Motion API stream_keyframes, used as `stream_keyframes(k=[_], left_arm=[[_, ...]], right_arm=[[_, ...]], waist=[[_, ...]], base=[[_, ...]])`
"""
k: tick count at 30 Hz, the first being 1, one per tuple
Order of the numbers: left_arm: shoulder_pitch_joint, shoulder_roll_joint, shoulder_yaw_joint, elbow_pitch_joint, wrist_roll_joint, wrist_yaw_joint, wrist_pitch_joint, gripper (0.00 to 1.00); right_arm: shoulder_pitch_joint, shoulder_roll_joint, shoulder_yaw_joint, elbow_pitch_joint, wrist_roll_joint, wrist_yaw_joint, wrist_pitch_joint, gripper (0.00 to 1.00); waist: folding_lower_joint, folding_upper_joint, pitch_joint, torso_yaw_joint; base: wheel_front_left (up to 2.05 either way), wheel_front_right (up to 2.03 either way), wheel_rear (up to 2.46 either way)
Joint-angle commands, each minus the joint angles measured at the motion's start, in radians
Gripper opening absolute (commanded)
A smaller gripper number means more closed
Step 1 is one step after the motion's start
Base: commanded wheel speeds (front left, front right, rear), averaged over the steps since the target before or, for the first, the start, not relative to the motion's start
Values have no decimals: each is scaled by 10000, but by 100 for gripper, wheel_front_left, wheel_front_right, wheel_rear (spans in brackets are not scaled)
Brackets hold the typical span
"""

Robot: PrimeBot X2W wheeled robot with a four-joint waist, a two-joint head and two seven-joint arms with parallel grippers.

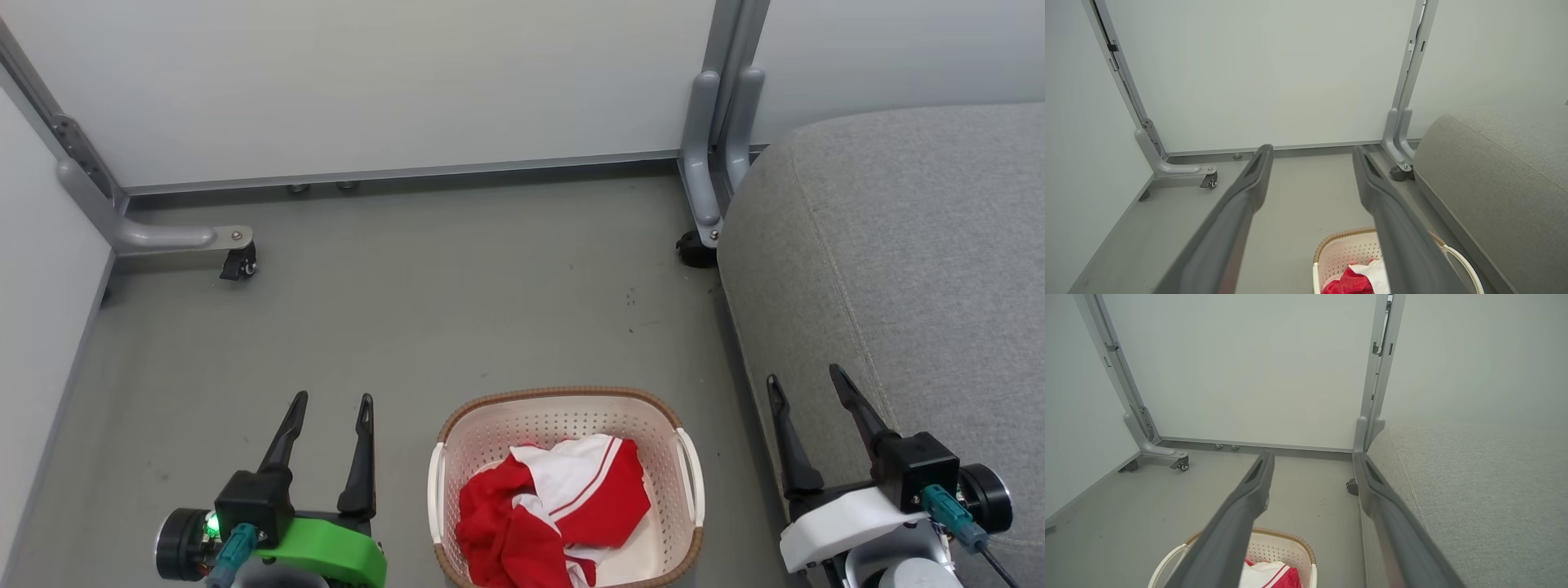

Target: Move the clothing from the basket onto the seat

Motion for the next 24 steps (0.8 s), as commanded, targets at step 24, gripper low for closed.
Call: stream_keyframes(k=[24], left_arm=[[-913,15,-1091,701,167,34,-34,100]], right_arm=[[-585,-12,-198,-383,217,2,-162,100]], waist=[[-1,0,1244,-100]], base=[[0,0,0]])
